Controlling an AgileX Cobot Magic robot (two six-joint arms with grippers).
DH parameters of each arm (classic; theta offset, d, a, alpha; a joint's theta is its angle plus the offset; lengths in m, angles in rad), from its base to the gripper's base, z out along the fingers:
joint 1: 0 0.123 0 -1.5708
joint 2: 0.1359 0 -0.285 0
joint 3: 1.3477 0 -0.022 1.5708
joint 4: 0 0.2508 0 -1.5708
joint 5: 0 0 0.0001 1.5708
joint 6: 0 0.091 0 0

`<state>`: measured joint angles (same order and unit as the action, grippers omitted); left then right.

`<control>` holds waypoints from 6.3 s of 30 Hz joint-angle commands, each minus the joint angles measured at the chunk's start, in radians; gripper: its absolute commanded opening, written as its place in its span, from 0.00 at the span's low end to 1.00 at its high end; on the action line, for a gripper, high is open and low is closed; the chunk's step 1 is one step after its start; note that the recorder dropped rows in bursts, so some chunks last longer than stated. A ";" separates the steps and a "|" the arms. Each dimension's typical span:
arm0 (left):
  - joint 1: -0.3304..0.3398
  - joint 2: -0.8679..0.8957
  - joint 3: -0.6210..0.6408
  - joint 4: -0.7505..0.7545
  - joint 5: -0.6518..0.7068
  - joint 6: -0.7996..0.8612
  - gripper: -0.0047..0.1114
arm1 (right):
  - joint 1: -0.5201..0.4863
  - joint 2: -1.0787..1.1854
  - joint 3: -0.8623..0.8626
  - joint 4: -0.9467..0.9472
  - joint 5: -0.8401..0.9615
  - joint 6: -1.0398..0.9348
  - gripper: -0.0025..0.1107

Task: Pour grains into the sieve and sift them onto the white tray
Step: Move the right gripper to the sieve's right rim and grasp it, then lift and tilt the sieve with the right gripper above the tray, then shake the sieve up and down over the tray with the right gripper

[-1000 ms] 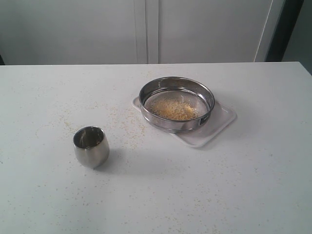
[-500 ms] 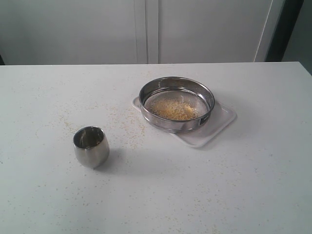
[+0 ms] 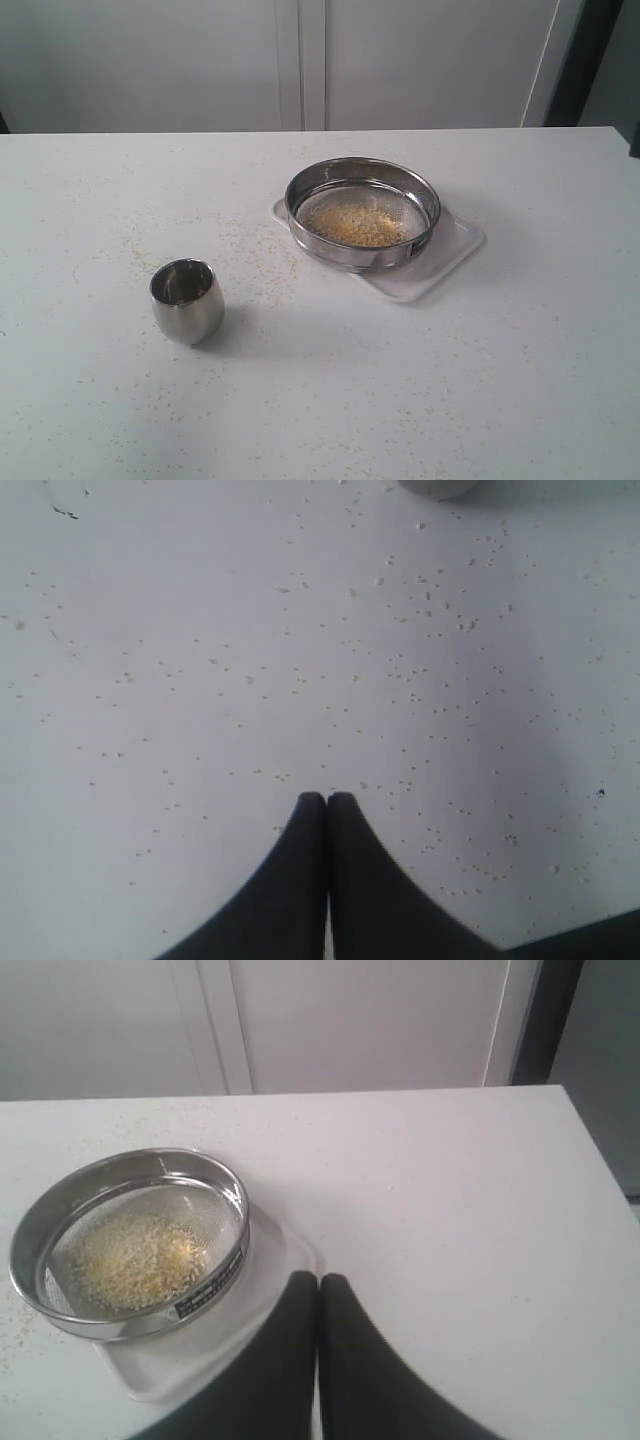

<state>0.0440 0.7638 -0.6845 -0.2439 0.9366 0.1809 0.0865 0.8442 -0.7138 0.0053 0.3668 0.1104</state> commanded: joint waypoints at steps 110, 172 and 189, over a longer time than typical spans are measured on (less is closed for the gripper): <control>0.002 -0.007 0.007 -0.010 0.014 0.003 0.04 | 0.139 1.197 -0.731 0.065 0.162 0.608 0.02; 0.002 -0.007 0.007 -0.010 -0.002 0.003 0.04 | 0.133 1.173 -0.772 0.050 0.358 0.695 0.02; 0.002 -0.007 0.007 -0.010 -0.001 0.003 0.04 | 0.150 1.159 -0.698 0.162 0.092 0.722 0.02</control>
<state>0.0440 0.7638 -0.6845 -0.2422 0.9266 0.1809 0.2239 2.0164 -1.4027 0.1006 0.5359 0.8428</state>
